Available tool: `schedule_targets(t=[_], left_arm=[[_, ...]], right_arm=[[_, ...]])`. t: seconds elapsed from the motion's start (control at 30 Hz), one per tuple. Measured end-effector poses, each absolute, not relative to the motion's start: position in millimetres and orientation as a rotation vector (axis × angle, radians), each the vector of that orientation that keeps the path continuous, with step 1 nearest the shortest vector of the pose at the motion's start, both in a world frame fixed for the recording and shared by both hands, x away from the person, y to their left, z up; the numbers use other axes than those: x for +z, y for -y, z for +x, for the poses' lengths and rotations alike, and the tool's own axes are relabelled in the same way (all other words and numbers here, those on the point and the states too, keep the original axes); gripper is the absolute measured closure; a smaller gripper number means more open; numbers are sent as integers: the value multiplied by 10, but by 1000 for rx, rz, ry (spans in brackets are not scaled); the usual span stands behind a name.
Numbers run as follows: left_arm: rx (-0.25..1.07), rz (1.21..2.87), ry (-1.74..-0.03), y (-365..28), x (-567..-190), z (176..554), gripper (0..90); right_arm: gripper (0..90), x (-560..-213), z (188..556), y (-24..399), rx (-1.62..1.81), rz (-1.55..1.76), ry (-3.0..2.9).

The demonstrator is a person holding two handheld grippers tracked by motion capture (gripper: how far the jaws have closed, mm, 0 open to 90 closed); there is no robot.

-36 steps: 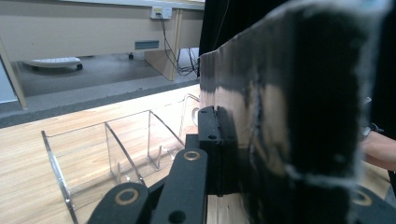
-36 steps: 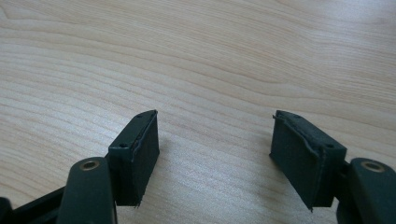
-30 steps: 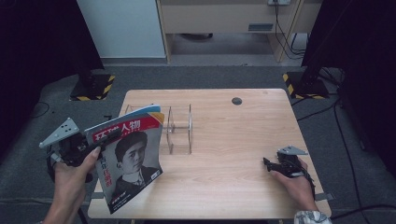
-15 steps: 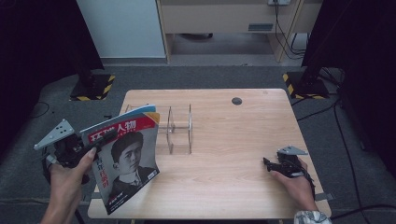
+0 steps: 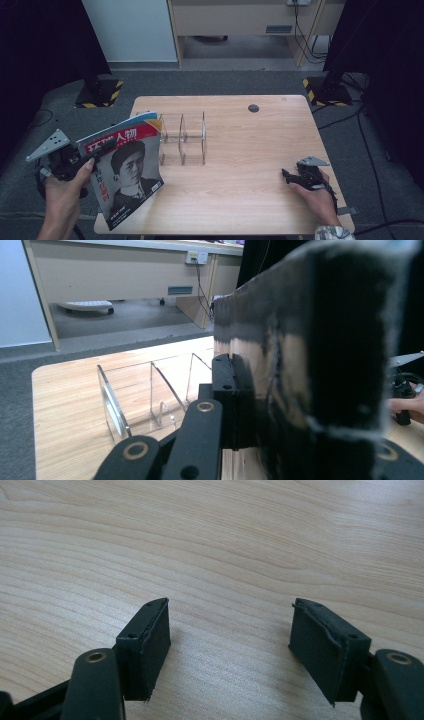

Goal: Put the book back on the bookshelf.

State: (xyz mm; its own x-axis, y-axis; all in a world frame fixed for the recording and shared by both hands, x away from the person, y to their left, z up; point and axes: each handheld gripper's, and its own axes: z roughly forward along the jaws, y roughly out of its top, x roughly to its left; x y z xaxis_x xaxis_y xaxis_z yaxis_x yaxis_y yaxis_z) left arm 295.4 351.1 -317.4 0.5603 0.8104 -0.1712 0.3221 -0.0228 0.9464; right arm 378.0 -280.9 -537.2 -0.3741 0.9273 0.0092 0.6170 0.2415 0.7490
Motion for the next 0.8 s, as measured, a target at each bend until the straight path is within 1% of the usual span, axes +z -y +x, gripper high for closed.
schedule_targets(t=[0.8], left_arm=[[578,1561,-1047,-3854,-3097,2894,867]], right_arm=[[324,-5371,3779,2807,943,1411,-2080]])
